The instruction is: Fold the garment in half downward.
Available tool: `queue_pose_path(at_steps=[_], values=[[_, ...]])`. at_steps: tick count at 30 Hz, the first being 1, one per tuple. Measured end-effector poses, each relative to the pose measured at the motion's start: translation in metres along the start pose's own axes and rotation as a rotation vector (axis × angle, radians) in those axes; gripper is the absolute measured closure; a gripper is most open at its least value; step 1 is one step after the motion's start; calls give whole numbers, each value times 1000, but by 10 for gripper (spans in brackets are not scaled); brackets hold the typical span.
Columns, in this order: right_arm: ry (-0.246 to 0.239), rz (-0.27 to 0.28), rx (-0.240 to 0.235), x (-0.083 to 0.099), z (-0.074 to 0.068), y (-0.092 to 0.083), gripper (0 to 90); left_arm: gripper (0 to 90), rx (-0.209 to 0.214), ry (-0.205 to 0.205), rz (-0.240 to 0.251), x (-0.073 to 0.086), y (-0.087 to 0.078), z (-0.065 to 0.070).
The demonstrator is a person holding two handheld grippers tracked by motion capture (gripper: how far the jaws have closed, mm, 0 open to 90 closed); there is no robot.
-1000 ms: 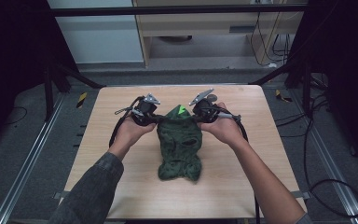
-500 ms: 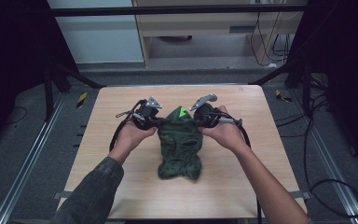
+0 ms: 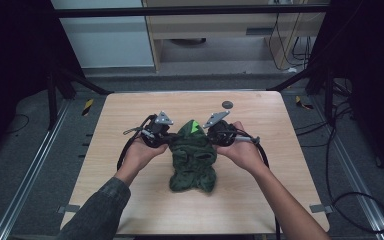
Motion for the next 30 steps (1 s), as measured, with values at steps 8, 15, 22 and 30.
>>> queue_pose_path(at_steps=[8, 15, 22, 30], values=[[-3, 2, -7, 7, -6, -1, 834, 881, 2, 11, 16, 2, -1, 7], [-13, 12, -12, 11, -12, -8, 835, 881, 9, 27, 26, 6, -7, 15], [-30, 35, -26, 14, -24, -17, 836, 881, 15, 42, 49, 10, -15, 26], [-42, 46, -37, 21, -37, -19, 836, 880, 26, 57, 55, 18, -20, 37]])
Point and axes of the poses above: each handheld gripper's, and its own axes: y roughly forward along the jaws, x roughly out of its underside, z roughly to its right, the point moved 4 cm from there along y, roughly forward along the jaws, and after that the axes turned 4 degrees about y, right-handed, at the moved point
